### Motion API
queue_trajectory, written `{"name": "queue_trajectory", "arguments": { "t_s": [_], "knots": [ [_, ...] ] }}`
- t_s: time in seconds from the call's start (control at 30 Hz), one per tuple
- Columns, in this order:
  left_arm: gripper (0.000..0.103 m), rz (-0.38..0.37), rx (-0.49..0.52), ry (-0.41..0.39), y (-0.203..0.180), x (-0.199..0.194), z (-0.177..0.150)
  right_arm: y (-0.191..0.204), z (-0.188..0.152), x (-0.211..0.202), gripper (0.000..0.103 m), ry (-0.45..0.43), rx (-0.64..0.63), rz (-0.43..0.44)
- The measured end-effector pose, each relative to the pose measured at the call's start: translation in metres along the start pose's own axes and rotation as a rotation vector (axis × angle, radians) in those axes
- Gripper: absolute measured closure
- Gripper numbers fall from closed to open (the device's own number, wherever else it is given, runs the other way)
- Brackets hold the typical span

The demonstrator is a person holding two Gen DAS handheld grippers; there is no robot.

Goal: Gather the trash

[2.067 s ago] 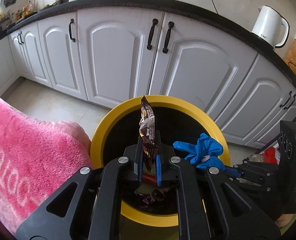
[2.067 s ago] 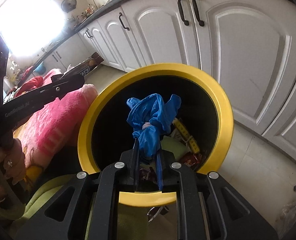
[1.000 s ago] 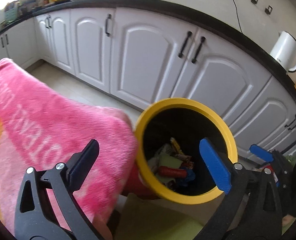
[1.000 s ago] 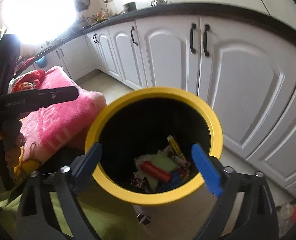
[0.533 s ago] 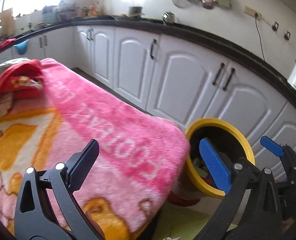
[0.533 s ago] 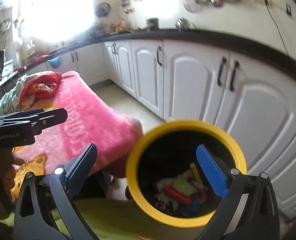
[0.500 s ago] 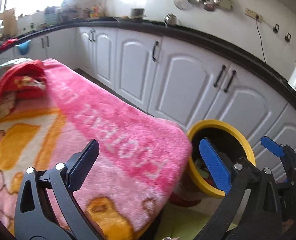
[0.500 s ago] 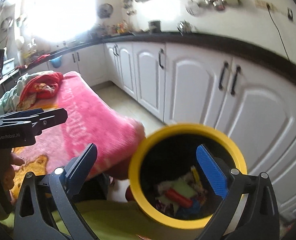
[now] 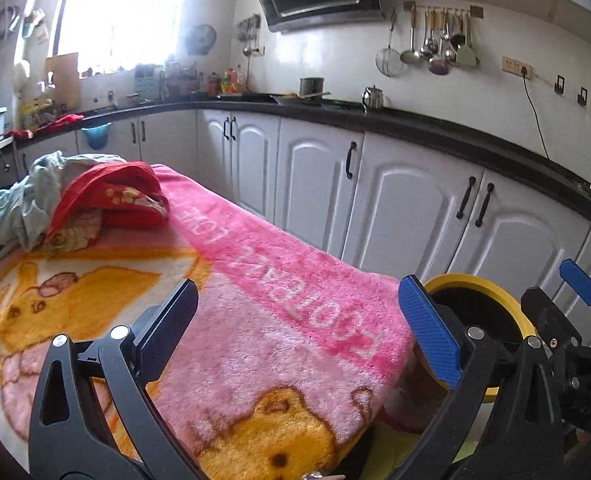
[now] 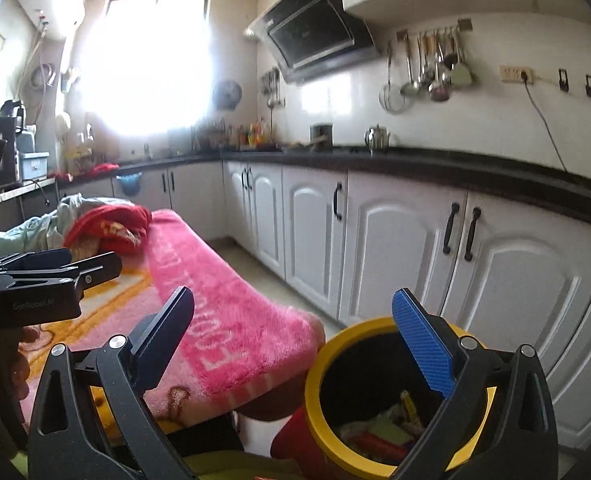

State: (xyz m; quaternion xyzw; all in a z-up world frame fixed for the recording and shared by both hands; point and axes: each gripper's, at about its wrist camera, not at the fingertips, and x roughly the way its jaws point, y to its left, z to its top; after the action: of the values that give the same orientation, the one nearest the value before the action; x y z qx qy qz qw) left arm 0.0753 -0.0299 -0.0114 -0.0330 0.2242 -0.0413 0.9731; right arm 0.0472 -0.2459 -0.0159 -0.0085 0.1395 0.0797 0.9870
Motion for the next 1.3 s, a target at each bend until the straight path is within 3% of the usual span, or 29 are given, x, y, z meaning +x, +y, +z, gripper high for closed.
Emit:
{"name": "queue_trajectory", "arguments": {
  "t_s": [0.2,0.33,1.3],
  "knots": [
    [0.011,0.008,0.018,-0.073,0.002,-0.016,-0.009,0.008,-0.002,-0.018,0.006,-0.081,-0.029,-0.009],
    [0.011,0.007,0.01,-0.107,0.001,-0.021,-0.014,0.003,-0.003,-0.018,0.006,-0.076,0.001,-0.011],
    [0.011,0.008,-0.011,-0.091,0.002,-0.014,-0.024,0.003,-0.018,0.004,0.006,-0.007,0.014,-0.012]
  ]
}}
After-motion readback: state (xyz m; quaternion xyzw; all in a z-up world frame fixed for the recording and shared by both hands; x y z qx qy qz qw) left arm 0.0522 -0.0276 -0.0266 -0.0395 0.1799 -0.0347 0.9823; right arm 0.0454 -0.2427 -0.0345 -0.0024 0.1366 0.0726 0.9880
